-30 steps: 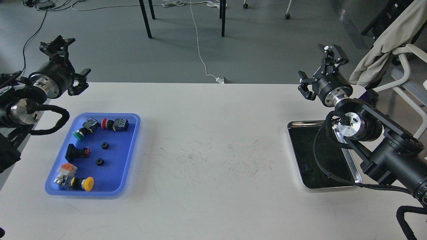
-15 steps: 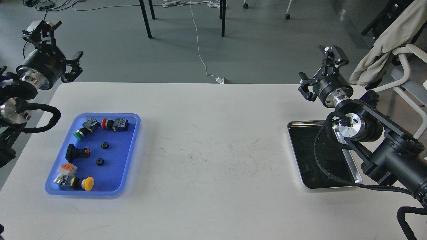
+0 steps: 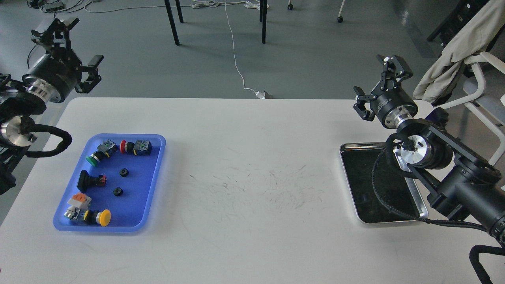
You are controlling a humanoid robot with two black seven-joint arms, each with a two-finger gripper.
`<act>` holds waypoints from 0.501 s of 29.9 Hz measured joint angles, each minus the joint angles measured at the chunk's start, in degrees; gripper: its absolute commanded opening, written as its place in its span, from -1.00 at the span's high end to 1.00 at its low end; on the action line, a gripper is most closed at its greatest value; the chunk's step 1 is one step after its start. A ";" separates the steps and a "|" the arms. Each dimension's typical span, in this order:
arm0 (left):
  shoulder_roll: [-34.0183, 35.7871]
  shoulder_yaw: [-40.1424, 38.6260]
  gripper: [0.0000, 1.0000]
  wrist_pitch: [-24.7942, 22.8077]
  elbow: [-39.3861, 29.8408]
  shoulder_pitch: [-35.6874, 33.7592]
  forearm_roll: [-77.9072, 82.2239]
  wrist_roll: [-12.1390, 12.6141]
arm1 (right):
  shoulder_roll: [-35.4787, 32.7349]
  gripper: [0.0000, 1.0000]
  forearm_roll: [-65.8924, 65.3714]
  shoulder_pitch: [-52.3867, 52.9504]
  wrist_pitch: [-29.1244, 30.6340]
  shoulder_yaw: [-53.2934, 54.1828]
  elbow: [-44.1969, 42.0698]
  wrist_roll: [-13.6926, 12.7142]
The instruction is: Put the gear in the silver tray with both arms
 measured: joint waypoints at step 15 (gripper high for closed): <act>1.06 2.58 -0.99 0.84 0.31 -1.28 -0.08 2.26 | -0.02 -0.98 0.00 -0.29 0.00 -0.06 0.11 0.00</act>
